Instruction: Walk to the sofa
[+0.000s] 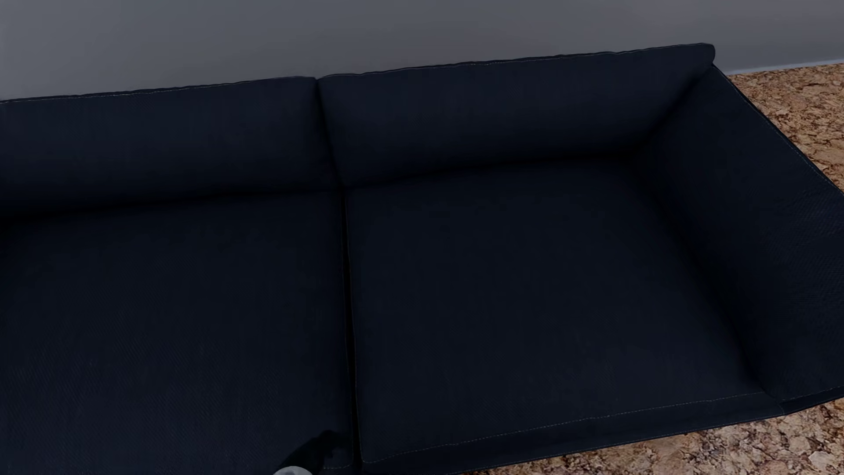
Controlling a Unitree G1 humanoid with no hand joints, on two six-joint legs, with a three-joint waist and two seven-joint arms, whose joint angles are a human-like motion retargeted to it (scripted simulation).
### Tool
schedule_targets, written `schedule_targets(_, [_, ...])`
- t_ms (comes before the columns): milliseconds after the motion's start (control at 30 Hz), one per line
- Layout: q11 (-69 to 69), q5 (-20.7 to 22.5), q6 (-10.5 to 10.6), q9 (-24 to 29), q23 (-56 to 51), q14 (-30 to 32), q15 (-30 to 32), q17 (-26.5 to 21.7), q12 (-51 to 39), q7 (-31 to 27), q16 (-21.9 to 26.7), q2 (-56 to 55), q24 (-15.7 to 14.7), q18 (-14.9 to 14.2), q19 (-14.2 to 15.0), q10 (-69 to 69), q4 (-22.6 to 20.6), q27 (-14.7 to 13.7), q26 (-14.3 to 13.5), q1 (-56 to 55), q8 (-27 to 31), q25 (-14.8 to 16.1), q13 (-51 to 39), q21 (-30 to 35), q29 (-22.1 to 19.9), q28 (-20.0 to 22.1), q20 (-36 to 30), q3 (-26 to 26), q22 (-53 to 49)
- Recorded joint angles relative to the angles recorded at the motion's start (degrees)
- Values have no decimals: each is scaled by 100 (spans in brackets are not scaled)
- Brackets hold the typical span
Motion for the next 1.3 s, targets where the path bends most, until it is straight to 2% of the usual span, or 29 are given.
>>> schedule_targets(100, [28, -24, -7, 24, -33, 11, 8, -33, 109, -60, 36, -14, 107, 4, -25, 81, 1, 29, -144, -58, -103, 49, 112, 2, 48, 95, 166, 24, -325])
schedule_targets(167, [44, -19, -12, 49, -61, 8, 7, -25, 235, -82, 43, -34, 142, 6, -48, 153, 31, 22, -131, -116, -153, 56, 171, 37, 62, 97, 264, 45, -353])
schedule_targets(300, [68, 12, -8, 96, -134, -9, -14, -49, 525, -58, 42, -81, 79, -9, -61, 247, 92, -40, 159, -179, -155, 40, 234, 178, 150, 121, 311, 78, 56])
schedule_targets(433, [41, 55, -5, 115, -173, 2, -14, -58, 739, -22, 100, -100, 9, -36, -65, 230, 130, -49, 443, -186, -127, 80, 229, 247, 77, -289, 77, 82, 685])
schedule_targets(567, [-5, 88, -5, 123, -196, 19, -12, -146, 783, -22, 144, -91, -60, -61, -81, 219, 158, -89, 478, -196, -137, 83, 211, 464, 157, -434, -118, 82, 955])
schedule_targets(667, [-10, 114, -4, 110, -51, 72, 34, -106, 596, -34, 172, -47, -6, -88, -109, 219, 187, 1, 425, -165, -153, 108, -10, 546, 195, -508, -330, 76, 871])
schedule_targets(800, [44, 128, -12, 93, 472, 54, -20, 148, 98, -37, -24, 26, 8, -102, -158, 182, 199, 380, 519, -56, -180, 68, -667, 529, 163, -292, -399, 42, 778])
schedule_targets(833, [56, 130, -12, 94, 484, 74, -3, 193, -74, -46, -94, 37, 17, -103, -165, 183, 203, 358, 532, -42, -186, 20, -768, 573, 176, -330, -428, 39, 770])
schedule_targets(900, [58, 134, -14, 92, 305, 106, 24, 246, -308, -63, -183, 56, 27, -113, -200, 181, 211, 119, 438, -36, -227, -16, -860, 705, 174, -313, -405, 28, 539])
schedule_targets(967, [35, 132, -22, 87, -58, 103, 1, 255, -372, -75, -226, 88, 59, -114, -211, 149, 201, -161, 221, -14, -253, 65, -803, 762, 157, -128, -330, 4, 130])
schedule_targets(1033, [-8, 124, -33, 81, -354, 102, -22, 310, -340, -87, -244, 138, 86, -116, -220, 104, 180, -271, 50, 26, -288, 204, -720, 711, 75, 18, -270, -17, -216])
schedule_targets(1133, [-81, 116, -49, 69, -379, 148, 6, 382, -255, -109, -294, 215, 104, -117, -231, 48, 153, -130, 83, 73, -324, 253, -669, 617, 42, -5, -231, -41, -343])
schedule_targets(1300, [-109, 89, -69, 61, 101, 167, 12, 375, -89, -169, -274, 278, 77, -103, -231, 36, 125, 243, 409, 90, -397, 142, -644, 343, -14, -262, -357, -62, 254])
